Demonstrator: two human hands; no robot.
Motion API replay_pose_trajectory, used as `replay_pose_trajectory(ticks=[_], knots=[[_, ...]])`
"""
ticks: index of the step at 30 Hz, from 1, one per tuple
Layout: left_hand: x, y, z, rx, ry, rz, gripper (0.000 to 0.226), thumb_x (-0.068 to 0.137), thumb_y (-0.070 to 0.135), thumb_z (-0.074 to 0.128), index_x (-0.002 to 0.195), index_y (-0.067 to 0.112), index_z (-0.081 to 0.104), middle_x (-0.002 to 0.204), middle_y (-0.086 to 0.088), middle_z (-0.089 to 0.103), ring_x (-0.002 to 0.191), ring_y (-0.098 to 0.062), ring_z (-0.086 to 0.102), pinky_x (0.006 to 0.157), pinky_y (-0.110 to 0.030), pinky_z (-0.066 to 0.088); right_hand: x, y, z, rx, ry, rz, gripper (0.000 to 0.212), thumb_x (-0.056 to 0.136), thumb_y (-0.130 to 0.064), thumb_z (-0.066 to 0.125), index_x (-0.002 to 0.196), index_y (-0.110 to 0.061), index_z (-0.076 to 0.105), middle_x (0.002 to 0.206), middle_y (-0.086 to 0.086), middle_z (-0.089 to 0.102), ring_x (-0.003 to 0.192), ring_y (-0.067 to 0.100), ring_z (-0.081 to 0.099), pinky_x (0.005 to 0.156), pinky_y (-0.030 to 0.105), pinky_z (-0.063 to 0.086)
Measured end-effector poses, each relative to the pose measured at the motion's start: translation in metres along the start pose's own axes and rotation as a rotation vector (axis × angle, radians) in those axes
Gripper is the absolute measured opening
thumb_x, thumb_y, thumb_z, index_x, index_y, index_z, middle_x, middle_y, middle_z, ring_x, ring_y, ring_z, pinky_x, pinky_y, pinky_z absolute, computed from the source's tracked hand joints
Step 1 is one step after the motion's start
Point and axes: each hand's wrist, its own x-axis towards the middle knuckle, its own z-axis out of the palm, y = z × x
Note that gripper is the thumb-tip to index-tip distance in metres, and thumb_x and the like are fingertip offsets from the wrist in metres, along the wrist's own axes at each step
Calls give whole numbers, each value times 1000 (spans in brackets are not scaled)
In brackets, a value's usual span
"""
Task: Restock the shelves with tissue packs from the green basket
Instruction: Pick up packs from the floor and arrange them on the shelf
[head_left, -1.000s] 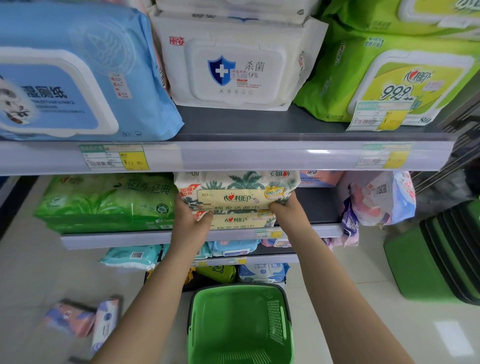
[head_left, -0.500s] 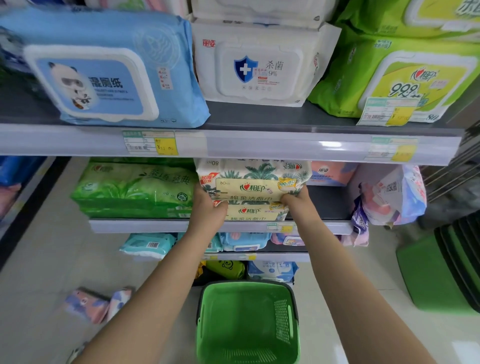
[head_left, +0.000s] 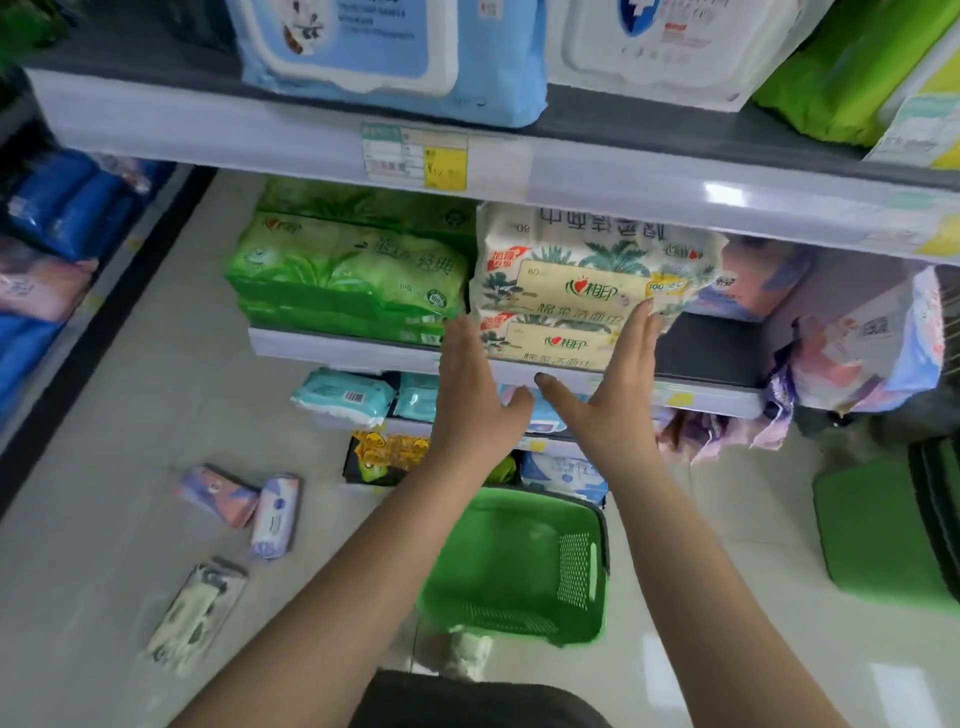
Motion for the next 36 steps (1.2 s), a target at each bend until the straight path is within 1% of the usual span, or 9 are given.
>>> replay_pose_trajectory(ticks=[4,6,10,15,22,24,29,32,36], knots=[[-23,-34,-30,101,61,-10,91,90,29,56,147,12,-12,156,-5,-17,144,-18,-13,116,-32,-2,-23,-22,41,18,-80,-49,107,78,-30,73,147,-6,-6,153,-4,-9,145,20,-11,110,23,-1],[-35,-58,-49,173,97,-34,94,88,31,57,147,12,-13,156,-7,-17,144,-22,-12,116,-36,-1,-32,-35,64,13,-163,-65,108,77,-30,73,148,-7,-5,157,3,-7,145,20,-11,110,23,1],[-57,-120,-88,274,119,-159,93,85,29,58,148,10,-6,157,-12,-9,144,-29,-6,116,-41,2,-46,-64,119,-52,-316,-113,106,77,-30,73,148,-10,-4,157,5,-2,145,23,-7,115,40,8],[-81,-214,-137,302,111,-337,91,85,32,57,149,10,-4,157,-13,-9,144,-30,-6,117,-43,4,-66,-105,204,-85,-529,-149,104,79,-29,71,148,-15,-5,158,6,0,146,23,-2,116,40,9],[-98,-369,-198,316,42,-613,93,85,34,57,149,11,-6,157,-11,-8,145,-30,-4,117,-46,7,-95,-139,353,-134,-751,-56,104,75,-28,75,149,-16,3,157,12,7,146,24,2,116,37,9],[-95,-418,-214,351,16,-661,92,84,34,57,149,10,-4,157,-13,-7,145,-30,-2,117,-46,9,-99,-137,402,-193,-808,-40,103,75,-30,75,149,-14,4,157,10,7,146,23,3,117,35,9],[-84,-548,-241,398,-22,-778,92,86,34,58,149,11,-5,157,-12,-8,145,-29,-2,116,-41,5,-101,-112,535,-334,-947,41,102,79,-33,71,150,-20,-1,158,7,1,145,23,3,115,35,12],[-90,-623,-234,403,-31,-874,91,84,33,59,149,10,-2,157,-13,-6,145,-30,0,116,-43,6,-104,-76,611,-404,-1003,81,101,80,-35,69,150,-20,-3,158,11,2,145,25,4,115,35,10],[-99,-713,-204,448,-142,-937,93,83,33,59,149,10,-2,157,-14,-6,145,-30,1,116,-43,7,-111,-15,692,-497,-1056,114,104,79,-40,69,149,-20,-6,156,16,5,144,31,9,116,41,13]])
